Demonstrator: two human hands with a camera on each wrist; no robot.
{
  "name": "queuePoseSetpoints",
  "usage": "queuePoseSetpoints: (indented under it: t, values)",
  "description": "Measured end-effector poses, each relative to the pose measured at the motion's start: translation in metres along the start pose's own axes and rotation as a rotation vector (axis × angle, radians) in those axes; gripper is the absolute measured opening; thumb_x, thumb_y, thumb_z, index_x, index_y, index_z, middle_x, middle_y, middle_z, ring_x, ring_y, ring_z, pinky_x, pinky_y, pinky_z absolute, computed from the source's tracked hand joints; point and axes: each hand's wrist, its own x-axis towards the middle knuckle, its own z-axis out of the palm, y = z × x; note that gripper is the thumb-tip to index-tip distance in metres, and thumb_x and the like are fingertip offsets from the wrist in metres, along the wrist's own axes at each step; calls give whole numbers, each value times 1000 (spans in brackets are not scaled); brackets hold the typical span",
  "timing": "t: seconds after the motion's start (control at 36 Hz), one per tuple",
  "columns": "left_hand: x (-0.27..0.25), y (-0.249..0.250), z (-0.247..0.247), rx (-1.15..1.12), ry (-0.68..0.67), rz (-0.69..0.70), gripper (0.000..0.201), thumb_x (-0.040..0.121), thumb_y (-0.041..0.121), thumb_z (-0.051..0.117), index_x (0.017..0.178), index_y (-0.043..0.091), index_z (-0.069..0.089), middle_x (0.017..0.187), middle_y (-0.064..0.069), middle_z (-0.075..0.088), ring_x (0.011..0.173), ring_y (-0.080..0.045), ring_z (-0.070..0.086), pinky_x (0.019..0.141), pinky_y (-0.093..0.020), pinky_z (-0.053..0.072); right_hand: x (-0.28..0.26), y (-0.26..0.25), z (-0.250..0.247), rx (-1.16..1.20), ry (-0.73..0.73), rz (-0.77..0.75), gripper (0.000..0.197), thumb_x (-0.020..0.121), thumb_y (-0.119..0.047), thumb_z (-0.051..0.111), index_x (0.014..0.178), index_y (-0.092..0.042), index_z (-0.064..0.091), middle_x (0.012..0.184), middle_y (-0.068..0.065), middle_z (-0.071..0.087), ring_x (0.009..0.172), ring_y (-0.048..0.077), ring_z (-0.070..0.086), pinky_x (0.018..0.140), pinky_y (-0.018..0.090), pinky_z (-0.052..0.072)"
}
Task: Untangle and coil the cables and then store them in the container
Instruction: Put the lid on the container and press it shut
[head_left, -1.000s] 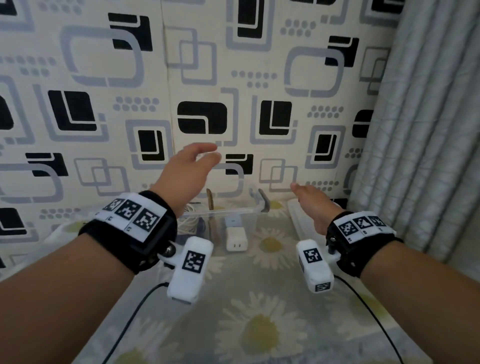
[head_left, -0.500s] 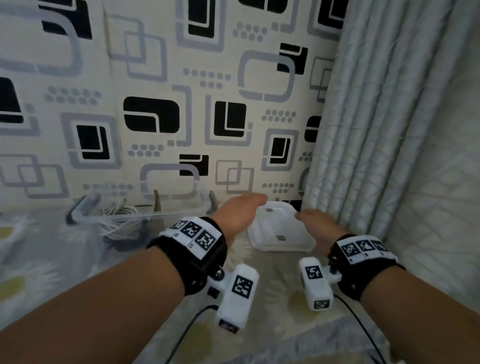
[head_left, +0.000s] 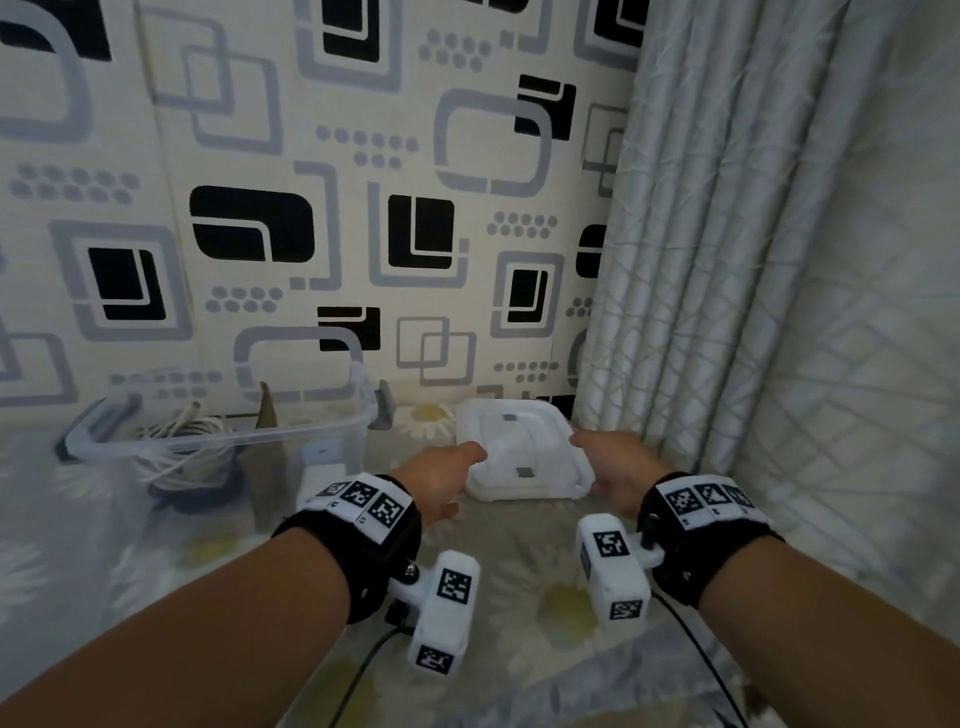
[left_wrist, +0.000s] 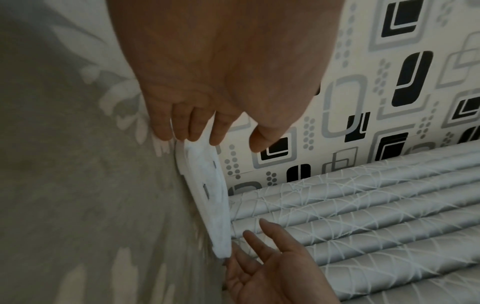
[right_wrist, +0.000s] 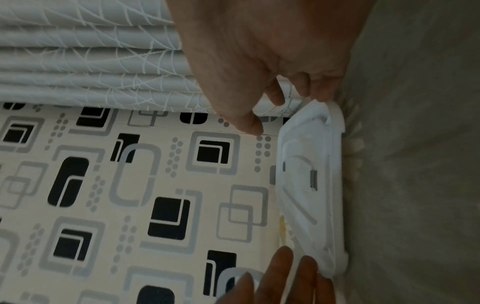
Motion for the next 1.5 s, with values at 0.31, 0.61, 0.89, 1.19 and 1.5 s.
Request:
queuePoseSetpoints:
  t: [0.31,0.61,0.89,1.19,1.5]
  values:
    - [-8,0,-9,270,-49,86,42,92,23,61,130,5,55,136,-16,53,126,-33,51,103,-44,45,-14,-6,8,82,-38,39,5,93,-9,53,92,-6,56,65,7,50,51,14,39,46,26,28]
    - [-14,4,-7,684,34,531,71,84,31,71,146,24,36,147,-2,41,129,-20,45,104,-30,39,-53,-36,39,268,-81,-153,10,92,-13,52,88,-7,58,58,4,47,48,13,43,50,27,37]
    - [-28,21,-16,466,286,783,30,101,18,44,129,18,54,86,2,58,70,-10,50,59,-12,36,-81,-67,53,276,-141,-354,45,94,-54,48,98,-12,62,70,4,58,61,16,56,60,30,44]
    - [-62,52,-76,176,398,756,17,101,23,44,115,17,52,99,-2,62,88,-19,60,74,-33,51,-65,-76,59,116,103,-392,41,93,-49,46,121,-21,50,118,7,57,105,28,56,98,50,47]
    - [-92,63,-162,-110,464,616,18,99,22,50,113,24,60,109,-3,69,99,-25,66,88,-49,55,-73,-92,109,10,-66,-402,55,99,-40,45,150,-29,26,155,3,31,137,30,36,112,50,31]
